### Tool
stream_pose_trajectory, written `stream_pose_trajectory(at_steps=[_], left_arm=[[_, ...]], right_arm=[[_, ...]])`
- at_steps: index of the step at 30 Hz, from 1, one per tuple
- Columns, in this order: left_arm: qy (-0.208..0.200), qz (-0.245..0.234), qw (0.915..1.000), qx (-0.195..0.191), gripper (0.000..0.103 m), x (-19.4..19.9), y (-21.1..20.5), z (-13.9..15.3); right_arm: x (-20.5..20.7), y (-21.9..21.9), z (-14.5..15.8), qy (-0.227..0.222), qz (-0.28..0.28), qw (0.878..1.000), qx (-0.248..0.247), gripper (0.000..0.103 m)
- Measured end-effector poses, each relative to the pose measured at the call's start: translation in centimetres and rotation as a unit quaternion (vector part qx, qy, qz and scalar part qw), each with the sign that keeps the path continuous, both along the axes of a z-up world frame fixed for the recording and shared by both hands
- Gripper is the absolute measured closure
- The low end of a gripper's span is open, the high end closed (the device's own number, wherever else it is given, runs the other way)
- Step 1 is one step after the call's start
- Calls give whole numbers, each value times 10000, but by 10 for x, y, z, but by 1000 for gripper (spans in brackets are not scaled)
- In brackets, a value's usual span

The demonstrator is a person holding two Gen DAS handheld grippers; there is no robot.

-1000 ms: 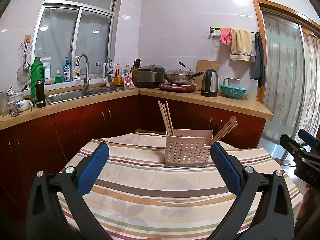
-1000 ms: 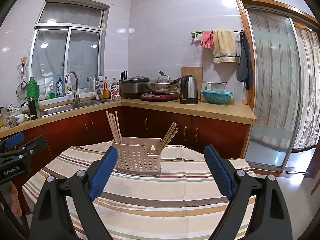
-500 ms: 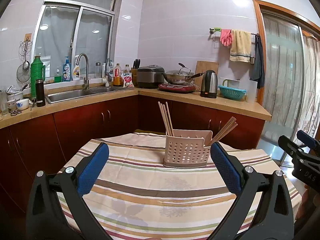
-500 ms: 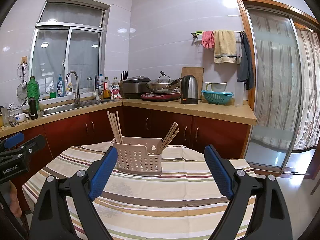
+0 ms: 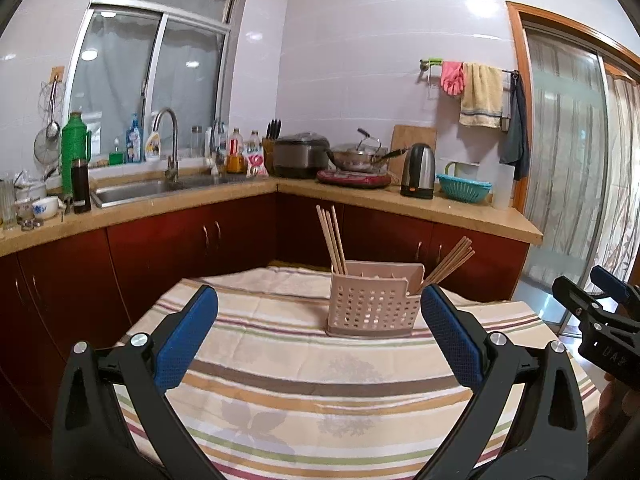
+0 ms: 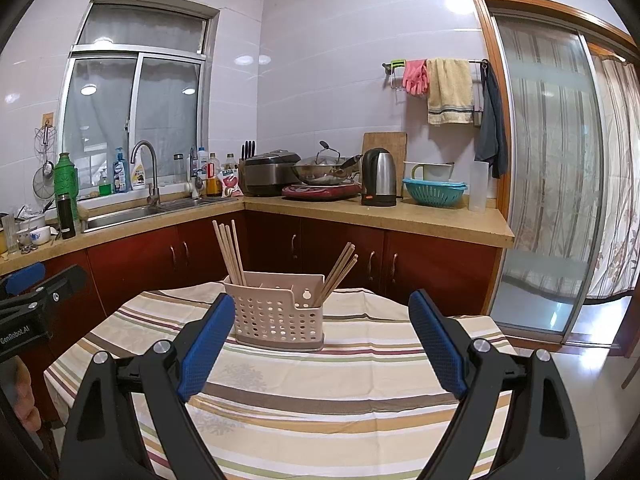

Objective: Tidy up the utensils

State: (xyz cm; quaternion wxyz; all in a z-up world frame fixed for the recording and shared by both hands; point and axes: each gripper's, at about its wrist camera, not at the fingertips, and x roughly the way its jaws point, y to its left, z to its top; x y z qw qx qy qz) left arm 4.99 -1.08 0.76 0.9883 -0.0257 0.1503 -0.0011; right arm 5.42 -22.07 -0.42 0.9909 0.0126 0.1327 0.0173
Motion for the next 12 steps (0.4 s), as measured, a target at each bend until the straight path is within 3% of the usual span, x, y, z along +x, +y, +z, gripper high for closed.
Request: stream_pose_trajectory(at_steps=[12], left_arm=[[-56,19,10000,-15,4,14,5,-2]], right_arm=[[8,-2,-8,106,-46,9999,71,17]])
